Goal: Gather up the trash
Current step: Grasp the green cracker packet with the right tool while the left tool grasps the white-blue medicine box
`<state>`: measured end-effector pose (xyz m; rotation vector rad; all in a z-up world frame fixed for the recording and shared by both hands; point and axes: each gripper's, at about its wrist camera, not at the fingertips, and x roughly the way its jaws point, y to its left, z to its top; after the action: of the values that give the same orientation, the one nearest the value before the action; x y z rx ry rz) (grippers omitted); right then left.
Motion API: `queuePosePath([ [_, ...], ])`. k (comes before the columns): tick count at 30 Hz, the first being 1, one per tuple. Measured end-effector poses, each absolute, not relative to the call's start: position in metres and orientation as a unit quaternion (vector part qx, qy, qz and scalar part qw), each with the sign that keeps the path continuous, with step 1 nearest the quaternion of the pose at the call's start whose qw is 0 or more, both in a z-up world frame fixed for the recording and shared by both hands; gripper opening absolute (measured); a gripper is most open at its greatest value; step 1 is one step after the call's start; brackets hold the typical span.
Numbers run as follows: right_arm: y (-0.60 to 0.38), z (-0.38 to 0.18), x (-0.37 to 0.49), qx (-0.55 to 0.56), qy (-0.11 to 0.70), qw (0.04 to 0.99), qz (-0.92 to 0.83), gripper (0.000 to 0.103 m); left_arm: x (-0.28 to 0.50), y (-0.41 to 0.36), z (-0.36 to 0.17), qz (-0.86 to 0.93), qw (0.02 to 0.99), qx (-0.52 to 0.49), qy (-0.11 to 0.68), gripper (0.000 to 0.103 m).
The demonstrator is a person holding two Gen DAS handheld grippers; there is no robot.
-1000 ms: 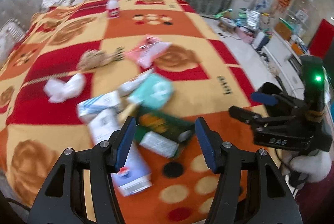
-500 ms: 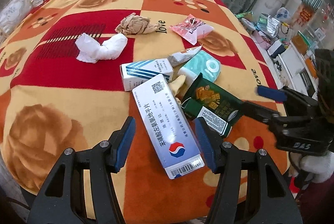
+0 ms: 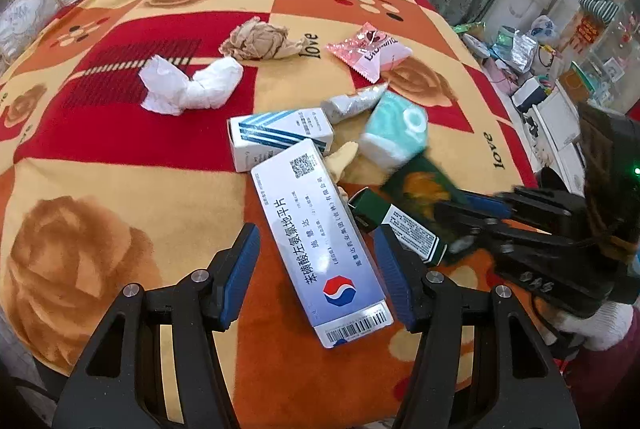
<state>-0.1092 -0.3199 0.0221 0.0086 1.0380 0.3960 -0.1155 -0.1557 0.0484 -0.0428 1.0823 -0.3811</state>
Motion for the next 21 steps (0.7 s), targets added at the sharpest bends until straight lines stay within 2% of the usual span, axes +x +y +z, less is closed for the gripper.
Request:
queuePosePath([
  [6,-0.387,0.013,-0.133,0.115,0.495,0.849,0.14,0.016,-0.112,-0.163,0.037,-0.183,0.831,-0.027,0.524,0.058],
  [8,-0.404,0.012,-0.136,0.13,0.5,0.849,0.109,0.023,-0.11,-0.166,0.033,-0.182,0.829,-0.03,0.529,0.058],
  [10,-0.408,0.013,-0.138,0.113,0.506,0.851,0.08,0.039,-0.108,-0.166,0.03,-0.173,0.832,-0.031,0.526,0.058],
  [17,-0.381,0.015,-0.136,0.029,0.509,0.856,0.084,0.042,-0.099,-0.159,0.017,-0.169,0.823,-0.045,0.541,0.058],
  [18,-0.379,0.013,-0.135,0.023,0.51,0.855,0.085,0.046,-0.098,-0.157,0.017,-0.167,0.826,-0.045,0.537,0.058],
  [19,-0.375,0.01,-0.134,0.016,0.512,0.855,0.084,0.055,-0.097,-0.155,0.017,-0.163,0.825,-0.043,0.539,0.058],
  [21,-0.373,0.004,-0.133,0.004,0.517,0.853,0.072,0.059,-0.096,-0.152,0.017,-0.165,0.823,-0.05,0.54,0.058],
])
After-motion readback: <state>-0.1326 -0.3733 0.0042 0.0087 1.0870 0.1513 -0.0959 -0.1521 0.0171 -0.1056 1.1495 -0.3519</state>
